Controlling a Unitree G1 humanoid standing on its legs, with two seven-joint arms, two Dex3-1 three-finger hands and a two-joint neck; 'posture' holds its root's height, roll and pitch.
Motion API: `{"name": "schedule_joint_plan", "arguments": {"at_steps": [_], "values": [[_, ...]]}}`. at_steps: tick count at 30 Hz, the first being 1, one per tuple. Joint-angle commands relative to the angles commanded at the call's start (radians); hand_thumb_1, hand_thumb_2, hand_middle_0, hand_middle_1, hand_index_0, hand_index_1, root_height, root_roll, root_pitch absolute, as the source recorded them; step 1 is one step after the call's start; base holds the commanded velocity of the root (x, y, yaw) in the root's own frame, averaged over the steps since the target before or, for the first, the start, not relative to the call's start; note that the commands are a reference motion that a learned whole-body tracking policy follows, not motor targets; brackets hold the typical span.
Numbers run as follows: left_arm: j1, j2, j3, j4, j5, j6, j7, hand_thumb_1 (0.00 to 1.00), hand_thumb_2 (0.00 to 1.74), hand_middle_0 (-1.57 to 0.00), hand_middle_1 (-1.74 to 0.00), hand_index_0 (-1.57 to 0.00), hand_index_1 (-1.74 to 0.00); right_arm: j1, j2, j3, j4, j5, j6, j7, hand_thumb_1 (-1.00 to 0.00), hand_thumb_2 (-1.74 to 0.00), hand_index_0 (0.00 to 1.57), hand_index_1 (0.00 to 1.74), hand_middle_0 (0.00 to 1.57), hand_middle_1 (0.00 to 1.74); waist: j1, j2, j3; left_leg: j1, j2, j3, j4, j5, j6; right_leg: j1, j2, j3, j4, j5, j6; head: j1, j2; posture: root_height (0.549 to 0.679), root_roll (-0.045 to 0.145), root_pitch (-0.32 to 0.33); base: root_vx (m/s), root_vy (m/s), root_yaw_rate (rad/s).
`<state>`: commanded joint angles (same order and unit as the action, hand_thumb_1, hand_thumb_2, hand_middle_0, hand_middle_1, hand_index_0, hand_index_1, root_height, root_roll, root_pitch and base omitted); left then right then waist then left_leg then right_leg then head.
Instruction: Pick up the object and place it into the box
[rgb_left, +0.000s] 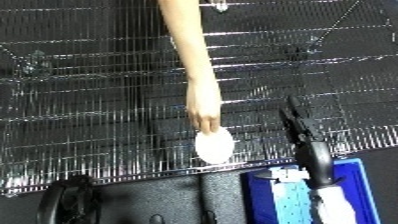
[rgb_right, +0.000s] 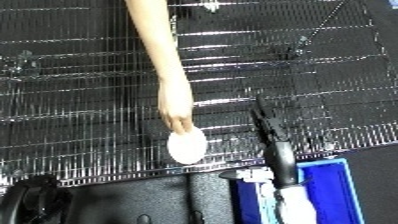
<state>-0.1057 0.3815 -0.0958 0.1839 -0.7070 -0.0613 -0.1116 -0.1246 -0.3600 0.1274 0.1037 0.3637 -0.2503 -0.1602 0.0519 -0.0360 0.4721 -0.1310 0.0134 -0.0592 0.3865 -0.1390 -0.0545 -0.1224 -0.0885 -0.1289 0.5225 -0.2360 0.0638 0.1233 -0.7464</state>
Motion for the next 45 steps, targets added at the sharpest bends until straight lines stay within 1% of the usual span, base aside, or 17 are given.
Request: {"name": "schedule_joint_plan", "arguments": {"at_steps": [6,9,12,14,15,18,21,27,31,36,40,45], "values": [[-0.001,0.001,-0.003,-0.006,0.003,-0.006,0.001,1.00,1.74,-1.57,-1.74,-1.57,-1.74,-0.003,-0.001,0.007,0.017,-0.007,0.016,-0.003,0.00,0.00,0.00,0.00,0.00,0.00,0.002,0.003,0.014,-0.014,-0.004,0.000,0.015,-0.002,0.0005,-0.016,-0.0070,0.002,0.016,0.002,0.0044,-0.005,-0.006,0.665,0.039,-0.098,0.006,0.023,0.018],[-0.009,0.006,-0.004,-0.013,0.007,-0.009,-0.001,1.00,1.74,-1.57,-1.74,-1.57,-1.74,-0.013,-0.007,0.011,0.034,-0.016,0.021,-0.004,0.00,0.00,0.00,0.00,0.00,0.00,0.004,0.007,0.025,-0.030,-0.007,0.000,0.025,-0.002,0.0013,-0.034,-0.0110,0.003,0.028,0.003,0.0067,0.000,-0.006,0.664,0.039,-0.093,-0.032,0.024,0.019],[-0.026,0.011,-0.010,-0.021,0.011,-0.013,0.005,1.00,1.74,-1.57,-1.74,-1.57,-1.74,-0.033,-0.017,0.018,0.059,-0.029,0.023,-0.008,0.00,0.00,0.00,0.00,0.00,0.00,0.007,0.012,0.040,-0.050,-0.011,-0.002,0.041,-0.006,0.0034,-0.059,-0.0160,0.005,0.049,0.002,0.0089,0.011,-0.003,0.662,0.040,-0.088,-0.055,0.026,0.035],[-0.038,0.014,-0.014,-0.025,0.013,-0.013,0.011,1.00,1.74,-1.57,-1.74,-1.57,-1.74,-0.048,-0.022,0.024,0.077,-0.039,0.025,-0.011,0.00,0.00,0.00,0.00,0.00,0.00,0.008,0.016,0.046,-0.068,-0.016,-0.003,0.055,-0.010,0.0058,-0.079,-0.0200,0.006,0.066,0.001,0.0102,0.019,0.004,0.661,0.041,-0.082,-0.052,0.030,0.046],[-0.043,0.015,-0.017,-0.027,0.014,-0.012,0.013,1.00,1.74,-1.57,-1.74,-1.57,-1.74,-0.055,-0.024,0.028,0.083,-0.043,0.028,-0.012,0.00,0.00,0.00,0.00,0.00,0.00,0.009,0.018,0.048,-0.078,-0.018,-0.003,0.063,-0.013,0.0072,-0.091,-0.0219,0.007,0.075,0.001,0.0108,0.021,0.003,0.660,0.041,-0.078,-0.043,0.030,0.039],[-0.054,0.019,-0.023,-0.029,0.016,-0.012,0.016,1.00,1.74,-1.57,-1.74,-1.57,-1.74,-0.073,-0.031,0.037,0.099,-0.054,0.037,-0.014,0.00,0.00,0.00,0.00,0.00,0.00,0.009,0.021,0.048,-0.113,-0.026,-0.003,0.089,-0.020,0.0111,-0.129,-0.0271,0.010,0.102,-0.001,0.0128,0.027,0.012,0.658,0.043,-0.063,-0.045,0.033,0.029],[-0.061,0.020,-0.030,-0.034,0.018,-0.012,0.017,1.00,1.74,-1.57,-1.74,-1.57,-1.74,-0.085,-0.038,0.045,0.108,-0.060,0.045,-0.013,0.00,0.00,0.00,0.00,0.00,0.00,0.009,0.024,0.048,-0.148,-0.030,-0.002,0.115,-0.029,0.0140,-0.167,-0.0315,0.013,0.129,-0.002,0.0147,0.030,0.022,0.655,0.043,-0.048,-0.043,0.031,0.017],[-0.076,0.021,-0.043,-0.045,0.022,-0.007,0.025,1.00,1.74,-1.57,-1.74,-1.57,-1.74,-0.115,-0.057,0.051,0.126,-0.062,0.051,-0.013,0.00,0.00,0.00,0.00,0.00,0.00,0.008,0.031,0.048,-0.216,-0.036,0.001,0.161,-0.045,0.0192,-0.240,-0.0333,0.021,0.173,-0.007,0.0164,0.042,0.038,0.650,0.041,-0.014,-0.047,0.020,0.018],[-0.087,0.018,-0.051,-0.043,0.024,-0.004,0.043,1.00,1.74,-1.57,-1.74,-1.57,-1.74,-0.138,-0.063,0.055,0.140,-0.059,0.050,-0.010,0.00,0.00,0.00,0.00,0.00,0.00,0.009,0.036,0.048,-0.253,-0.037,0.004,0.185,-0.055,0.0206,-0.281,-0.0336,0.023,0.198,-0.011,0.0158,0.048,0.056,0.647,0.040,0.007,-0.035,0.014,0.034],[-0.093,0.015,-0.051,-0.039,0.022,-0.007,0.055,1.00,1.74,-1.57,-1.74,-1.57,-1.74,-0.164,-0.073,0.063,0.147,-0.056,0.058,0.000,0.00,0.00,0.00,0.00,0.00,0.00,0.013,0.042,0.048,-0.295,-0.039,0.008,0.215,-0.069,0.0226,-0.324,-0.0348,0.025,0.228,-0.019,0.0129,0.064,0.077,0.644,0.039,0.030,-0.017,0.017,0.033],[-0.098,0.012,-0.053,-0.043,0.019,-0.013,0.060,1.00,1.74,-1.57,-1.74,-1.57,-1.74,-0.187,-0.074,0.072,0.154,-0.057,0.063,0.002,0.00,0.00,0.00,0.00,0.00,0.00,0.017,0.048,0.048,-0.325,-0.044,0.010,0.237,-0.080,0.0245,-0.356,-0.0373,0.025,0.252,-0.025,0.0112,0.086,0.090,0.641,0.038,0.046,0.007,0.020,0.057],[-0.104,0.008,-0.061,-0.056,0.020,-0.015,0.070,1.00,1.74,-1.57,-1.74,-1.57,-1.74,-0.221,-0.071,0.083,0.162,-0.059,0.064,0.000,0.00,0.00,0.00,0.00,0.00,0.00,0.023,0.055,0.048,-0.355,-0.051,0.010,0.257,-0.092,0.0283,-0.389,-0.0418,0.023,0.271,-0.029,0.0112,0.107,0.106,0.638,0.038,0.064,0.017,0.022,0.058]]}}
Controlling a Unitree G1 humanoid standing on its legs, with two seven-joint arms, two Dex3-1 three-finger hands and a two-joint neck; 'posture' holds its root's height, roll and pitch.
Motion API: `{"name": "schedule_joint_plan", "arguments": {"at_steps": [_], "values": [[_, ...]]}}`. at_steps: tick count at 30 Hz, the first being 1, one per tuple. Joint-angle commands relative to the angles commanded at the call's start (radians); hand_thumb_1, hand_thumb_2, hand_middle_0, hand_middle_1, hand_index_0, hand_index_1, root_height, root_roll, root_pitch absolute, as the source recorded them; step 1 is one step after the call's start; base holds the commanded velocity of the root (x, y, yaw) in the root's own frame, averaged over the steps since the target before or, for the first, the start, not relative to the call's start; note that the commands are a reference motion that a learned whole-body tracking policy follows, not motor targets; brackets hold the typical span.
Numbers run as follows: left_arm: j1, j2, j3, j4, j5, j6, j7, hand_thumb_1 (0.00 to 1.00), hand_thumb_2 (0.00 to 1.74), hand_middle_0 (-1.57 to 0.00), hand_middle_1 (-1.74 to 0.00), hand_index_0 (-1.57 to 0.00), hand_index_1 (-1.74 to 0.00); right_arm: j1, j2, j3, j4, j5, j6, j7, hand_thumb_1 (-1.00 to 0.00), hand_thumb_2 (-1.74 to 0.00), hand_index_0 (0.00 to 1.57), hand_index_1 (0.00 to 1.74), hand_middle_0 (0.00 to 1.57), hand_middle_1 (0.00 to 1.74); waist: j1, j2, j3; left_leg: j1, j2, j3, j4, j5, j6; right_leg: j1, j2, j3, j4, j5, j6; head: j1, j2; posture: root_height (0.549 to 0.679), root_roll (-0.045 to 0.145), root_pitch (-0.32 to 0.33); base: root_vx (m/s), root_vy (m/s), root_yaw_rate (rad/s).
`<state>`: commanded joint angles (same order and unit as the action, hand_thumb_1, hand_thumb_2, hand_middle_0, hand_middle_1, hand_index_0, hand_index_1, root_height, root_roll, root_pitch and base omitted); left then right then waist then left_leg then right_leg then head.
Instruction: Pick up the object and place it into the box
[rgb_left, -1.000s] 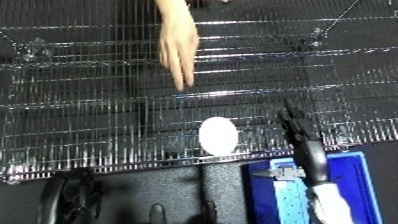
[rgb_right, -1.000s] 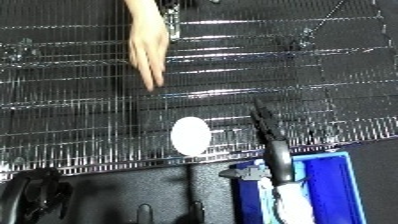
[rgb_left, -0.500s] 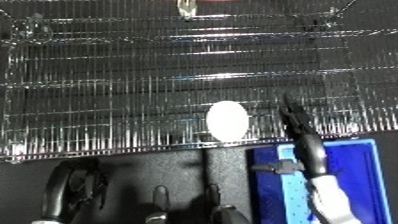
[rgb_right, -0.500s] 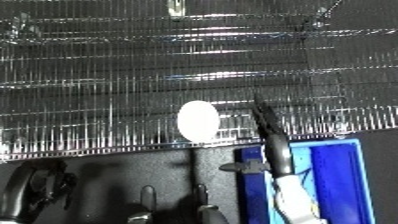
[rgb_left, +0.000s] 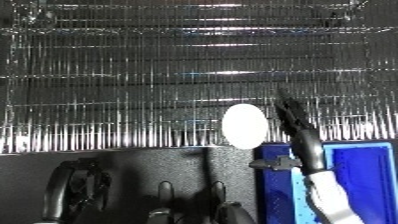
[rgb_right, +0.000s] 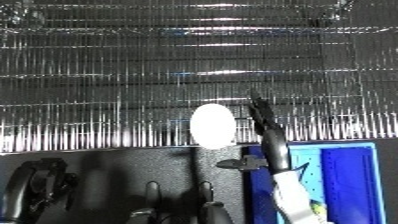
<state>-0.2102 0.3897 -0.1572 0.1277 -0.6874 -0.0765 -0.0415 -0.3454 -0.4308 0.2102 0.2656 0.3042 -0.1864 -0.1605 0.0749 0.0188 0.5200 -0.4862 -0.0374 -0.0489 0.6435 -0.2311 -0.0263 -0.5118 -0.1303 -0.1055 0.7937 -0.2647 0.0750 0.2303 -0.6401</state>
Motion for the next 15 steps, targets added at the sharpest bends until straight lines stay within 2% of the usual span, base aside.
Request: {"name": "schedule_joint_plan", "arguments": {"at_steps": [10,15], "values": [[-0.012,-0.002,-0.014,-0.017,0.003,0.009,0.020,1.00,1.74,-1.57,-1.74,-1.57,-1.74,-0.085,0.009,0.023,0.005,0.006,0.024,-0.004,0.00,0.00,0.00,0.00,0.00,0.00,0.017,0.017,0.000,-0.049,-0.013,0.000,0.017,-0.012,0.0084,-0.057,-0.0056,-0.002,0.027,-0.002,-0.0006,0.037,0.036,0.633,0.035,0.097,0.014,0.019,0.064],[-0.017,-0.002,-0.020,-0.017,0.001,0.012,0.023,1.00,1.74,-1.57,-1.74,-1.57,-1.74,-0.126,0.020,0.040,0.028,0.014,0.032,-0.002,-0.25,-0.44,0.39,0.44,0.39,0.44,0.026,0.026,0.000,-0.065,-0.019,-0.001,0.018,-0.014,0.0107,-0.080,-0.0073,-0.004,0.037,-0.004,-0.0021,0.068,0.042,0.632,0.034,0.110,-0.001,0.014,0.057]]}}
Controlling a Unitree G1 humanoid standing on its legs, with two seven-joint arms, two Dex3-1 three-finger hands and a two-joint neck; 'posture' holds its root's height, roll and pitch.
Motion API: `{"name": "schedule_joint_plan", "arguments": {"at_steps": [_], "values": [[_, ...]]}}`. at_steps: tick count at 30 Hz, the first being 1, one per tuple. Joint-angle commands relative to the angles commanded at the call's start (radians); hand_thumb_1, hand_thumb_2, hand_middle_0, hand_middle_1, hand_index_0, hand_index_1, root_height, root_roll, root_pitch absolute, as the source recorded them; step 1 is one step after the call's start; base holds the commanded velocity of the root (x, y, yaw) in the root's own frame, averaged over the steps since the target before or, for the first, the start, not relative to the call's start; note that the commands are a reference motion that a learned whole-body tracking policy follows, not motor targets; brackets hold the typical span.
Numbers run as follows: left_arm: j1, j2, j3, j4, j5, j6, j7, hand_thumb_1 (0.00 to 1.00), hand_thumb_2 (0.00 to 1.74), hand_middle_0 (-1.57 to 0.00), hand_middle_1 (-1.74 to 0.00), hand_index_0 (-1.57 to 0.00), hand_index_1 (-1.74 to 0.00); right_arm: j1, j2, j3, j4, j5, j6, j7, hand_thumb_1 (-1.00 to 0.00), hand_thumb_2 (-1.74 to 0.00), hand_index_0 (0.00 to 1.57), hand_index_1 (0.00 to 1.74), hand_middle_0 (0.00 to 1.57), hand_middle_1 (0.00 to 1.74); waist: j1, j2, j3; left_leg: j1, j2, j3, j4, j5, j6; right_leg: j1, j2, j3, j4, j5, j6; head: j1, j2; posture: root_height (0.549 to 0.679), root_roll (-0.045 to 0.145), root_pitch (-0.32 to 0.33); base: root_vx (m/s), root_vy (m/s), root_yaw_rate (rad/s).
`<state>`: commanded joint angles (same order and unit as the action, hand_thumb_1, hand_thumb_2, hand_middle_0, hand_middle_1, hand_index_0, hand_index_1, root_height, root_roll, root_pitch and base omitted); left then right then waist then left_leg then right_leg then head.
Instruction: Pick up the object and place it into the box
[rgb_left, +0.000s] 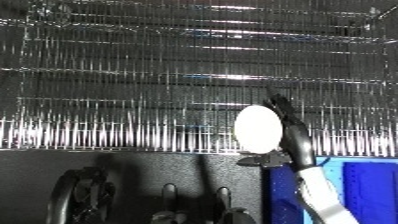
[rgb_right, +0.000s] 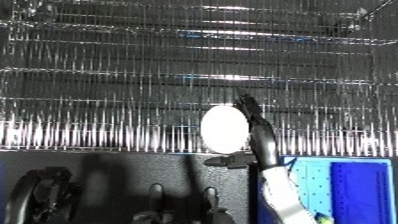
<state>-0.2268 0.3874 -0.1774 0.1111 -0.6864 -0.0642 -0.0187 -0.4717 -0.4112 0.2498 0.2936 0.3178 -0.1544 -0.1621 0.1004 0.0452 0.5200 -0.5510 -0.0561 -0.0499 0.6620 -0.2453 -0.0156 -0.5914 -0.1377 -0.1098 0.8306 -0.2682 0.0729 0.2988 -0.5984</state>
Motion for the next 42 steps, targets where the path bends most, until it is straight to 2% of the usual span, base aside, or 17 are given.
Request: {"name": "schedule_joint_plan", "arguments": {"at_steps": [7,13,17,27,34,42], "values": [[-0.003,0.002,-0.009,-0.001,-0.008,-0.003,-0.005,1.00,1.74,-1.57,-1.74,-1.57,-1.74,-0.028,0.002,0.014,0.044,0.005,-0.005,-0.011,-0.60,-1.04,0.94,1.04,0.94,1.04,0.004,0.006,0.000,0.000,-0.006,0.002,-0.006,-0.002,0.0031,-0.002,-0.0012,-0.003,-0.002,-0.002,-0.0033,0.020,0.012,0.632,0.036,0.116,0.001,0.007,0.024],[-0.001,0.006,-0.016,-0.003,-0.013,-0.003,-0.007,1.00,1.74,-1.57,-1.74,-1.57,-1.74,-0.028,-0.005,0.008,0.045,0.003,-0.005,-0.030,-0.60,-1.04,0.94,1.04,0.94,1.04,0.000,0.002,0.000,0.028,-0.001,-0.003,-0.033,0.004,0.0059,0.020,0.0018,-0.003,-0.025,0.005,-0.0020,0.033,0.025,0.635,0.034,0.110,-0.009,-0.019,-0.019],[0.004,0.009,-0.017,-0.003,-0.014,-0.005,-0.012,1.00,1.74,-1.57,-1.74,-1.57,-1.74,-0.021,-0.009,-0.005,0.021,-0.007,-0.022,-0.043,-0.60,-1.04,0.94,1.04,0.94,1.04,-0.006,-0.003,0.000,0.060,0.004,-0.005,-0.067,0.016,0.0061,0.045,0.0056,-0.002,-0.056,0.015,0.0011,0.027,0.036,0.639,0.033,0.103,-0.032,-0.028,-0.075],[0.026,0.015,0.009,0.012,-0.012,-0.020,-0.042,1.00,1.74,-1.57,-1.74,-1.57,-1.74,0.056,-0.024,-0.089,-0.126,-0.051,-0.073,-0.076,-0.60,-1.04,0.94,1.04,0.94,1.04,-0.043,-0.028,0.000,0.182,0.032,-0.005,-0.166,0.043,0.0028,0.144,0.0229,0.018,-0.153,0.038,0.0144,0.006,0.052,0.650,0.030,0.063,-0.047,-0.028,-0.146],[0.063,0.013,0.047,0.020,0.006,-0.015,-0.082,1.00,1.74,-1.57,-1.74,-1.57,-1.74,0.157,-0.015,-0.163,-0.222,-0.040,-0.106,-0.086,-0.60,-1.04,0.94,1.04,0.94,1.04,-0.077,-0.043,0.000,0.266,0.051,0.016,-0.201,0.043,-0.0032,0.223,0.0345,0.034,-0.215,0.050,0.0216,0.007,0.059,0.655,0.031,0.025,-0.032,-0.053,-0.210],[0.082,0.024,0.077,0.011,0.024,-0.006,-0.102,1.00,1.74,-1.57,-1.74,-1.57,-1.74,0.230,0.004,-0.202,-0.267,-0.027,-0.145,-0.131,-0.60,-1.04,0.94,1.04,0.94,1.04,-0.114,-0.046,0.000,0.330,0.068,0.042,-0.219,0.036,-0.0094,0.290,0.0436,0.051,-0.270,0.058,0.0216,0.070,0.077,0.661,0.036,-0.001,-0.043,-0.055,-0.243]]}}
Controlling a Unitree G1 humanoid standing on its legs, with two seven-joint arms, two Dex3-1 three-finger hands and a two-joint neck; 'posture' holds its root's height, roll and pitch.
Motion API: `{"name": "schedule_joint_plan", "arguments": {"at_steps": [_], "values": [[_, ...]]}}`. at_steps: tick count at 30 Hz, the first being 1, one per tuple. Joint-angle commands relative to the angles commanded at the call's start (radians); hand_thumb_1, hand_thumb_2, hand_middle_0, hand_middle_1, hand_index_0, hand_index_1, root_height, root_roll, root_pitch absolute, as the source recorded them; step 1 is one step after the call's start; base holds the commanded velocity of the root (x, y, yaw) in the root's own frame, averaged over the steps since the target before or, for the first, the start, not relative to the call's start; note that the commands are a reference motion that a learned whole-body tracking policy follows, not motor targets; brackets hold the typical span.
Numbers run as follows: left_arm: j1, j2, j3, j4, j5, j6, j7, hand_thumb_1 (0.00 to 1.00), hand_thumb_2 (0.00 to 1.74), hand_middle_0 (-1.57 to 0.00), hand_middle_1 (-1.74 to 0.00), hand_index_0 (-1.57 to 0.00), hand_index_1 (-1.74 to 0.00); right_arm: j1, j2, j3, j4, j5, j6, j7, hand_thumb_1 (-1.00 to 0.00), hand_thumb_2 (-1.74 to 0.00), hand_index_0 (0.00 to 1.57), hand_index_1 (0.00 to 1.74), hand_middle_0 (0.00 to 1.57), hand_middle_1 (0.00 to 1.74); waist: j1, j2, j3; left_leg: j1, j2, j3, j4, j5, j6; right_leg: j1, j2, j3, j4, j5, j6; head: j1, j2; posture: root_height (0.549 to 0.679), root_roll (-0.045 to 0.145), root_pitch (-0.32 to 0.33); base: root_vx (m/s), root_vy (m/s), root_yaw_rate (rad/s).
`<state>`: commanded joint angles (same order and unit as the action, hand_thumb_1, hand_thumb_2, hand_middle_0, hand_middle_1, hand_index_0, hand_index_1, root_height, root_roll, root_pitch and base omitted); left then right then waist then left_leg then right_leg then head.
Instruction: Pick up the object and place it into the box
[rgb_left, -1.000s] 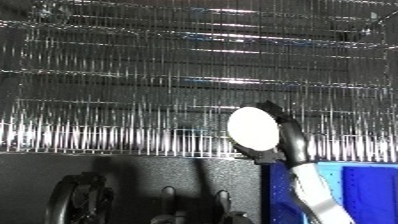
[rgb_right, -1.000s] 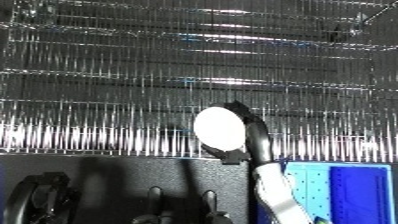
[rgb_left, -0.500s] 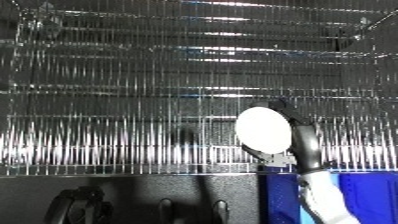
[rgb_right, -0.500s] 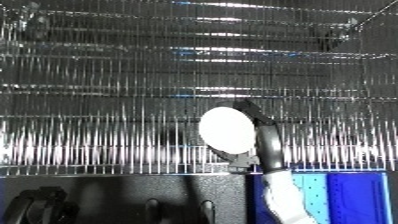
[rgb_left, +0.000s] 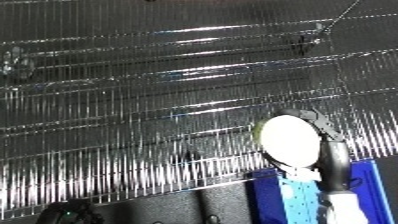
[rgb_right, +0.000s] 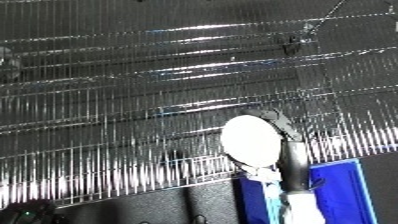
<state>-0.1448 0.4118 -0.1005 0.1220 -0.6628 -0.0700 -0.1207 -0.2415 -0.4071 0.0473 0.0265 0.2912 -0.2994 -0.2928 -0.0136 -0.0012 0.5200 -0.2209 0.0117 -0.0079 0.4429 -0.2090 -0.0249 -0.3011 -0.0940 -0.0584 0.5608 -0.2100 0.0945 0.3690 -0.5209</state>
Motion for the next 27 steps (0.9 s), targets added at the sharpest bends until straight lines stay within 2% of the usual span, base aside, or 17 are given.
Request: {"name": "schedule_joint_plan", "arguments": {"at_steps": [3,7,13,18,22,27], "values": [[0.007,0.000,0.010,0.002,0.002,0.001,-0.007,1.00,1.74,-1.57,-1.74,-1.57,-1.74,0.028,0.006,-0.009,-0.005,0.008,-0.014,-0.016,-0.60,-1.04,0.94,1.04,0.94,1.04,-0.016,0.002,-0.002,0.022,0.008,0.012,-0.009,-0.001,-0.0028,0.022,0.0006,0.007,-0.016,0.000,-0.0015,0.037,0.011,0.662,0.038,-0.008,-0.042,-0.027,-0.268],[0.019,-0.003,0.015,0.002,-0.004,0.002,-0.011,1.00,1.74,-1.57,-1.74,-1.57,-1.74,0.067,0.006,-0.022,-0.004,0.024,-0.034,-0.036,-0.60,-1.04,0.94,1.04,0.94,1.04,-0.040,0.011,-0.013,0.043,0.018,0.032,-0.022,0.000,-0.0080,0.043,0.0015,0.019,-0.039,0.001,-0.0058,0.101,0.028,0.665,0.042,-0.010,-0.049,0.004,-0.252],[0.034,-0.014,0.001,0.015,-0.033,-0.021,-0.003,1.00,1.74,-1.57,-1.74,-1.57,-1.74,0.110,-0.017,-0.058,0.019,0.056,-0.047,-0.054,-0.60,-1.04,0.94,1.04,0.94,1.04,-0.088,0.036,-0.025,0.075,0.028,0.065,-0.045,0.003,-0.0198,0.061,-0.0011,0.041,-0.072,0.007,-0.0124,0.226,0.044,0.668,0.055,-0.011,-0.037,0.080,-0.240],[0.047,-0.037,-0.015,0.038,-0.059,-0.052,-0.007,1.00,1.74,-1.57,-1.74,-1.57,-1.74,0.145,-0.051,-0.106,0.049,0.094,-0.054,-0.059,-0.60,-1.04,0.94,1.04,0.94,1.04,-0.129,0.068,-0.032,0.102,0.029,0.090,-0.075,0.013,-0.0296,0.067,-0.0046,0.057,-0.094,0.007,-0.0146,0.310,0.065,0.669,0.066,-0.007,-0.018,0.116,-0.193],[0.044,-0.050,-0.030,0.063,-0.074,-0.077,-0.012,1.00,1.74,-1.57,-1.74,-1.57,-1.74,0.166,-0.071,-0.139,0.081,0.123,-0.068,-0.060,-0.60,-1.04,0.94,1.04,0.94,1.04,-0.157,0.090,-0.035,0.116,0.029,0.103,-0.102,0.023,-0.0363,0.066,-0.0045,0.066,-0.104,0.006,-0.0134,0.374,0.082,0.670,0.070,-0.001,-0.023,0.084,-0.134],[0.022,-0.067,-0.054,0.088,-0.081,-0.097,-0.003,1.00,1.74,-1.57,-1.74,-1.57,-1.74,0.175,-0.088,-0.163,0.126,0.161,-0.077,-0.069,-0.60,-1.04,0.94,1.04,0.94,1.04,-0.186,0.110,-0.038,0.127,0.025,0.117,-0.129,0.034,-0.0405,0.058,-0.0032,0.074,-0.115,0.010,-0.0102,0.454,0.102,0.670,0.074,0.009,-0.041,0.054,-0.079]]}}
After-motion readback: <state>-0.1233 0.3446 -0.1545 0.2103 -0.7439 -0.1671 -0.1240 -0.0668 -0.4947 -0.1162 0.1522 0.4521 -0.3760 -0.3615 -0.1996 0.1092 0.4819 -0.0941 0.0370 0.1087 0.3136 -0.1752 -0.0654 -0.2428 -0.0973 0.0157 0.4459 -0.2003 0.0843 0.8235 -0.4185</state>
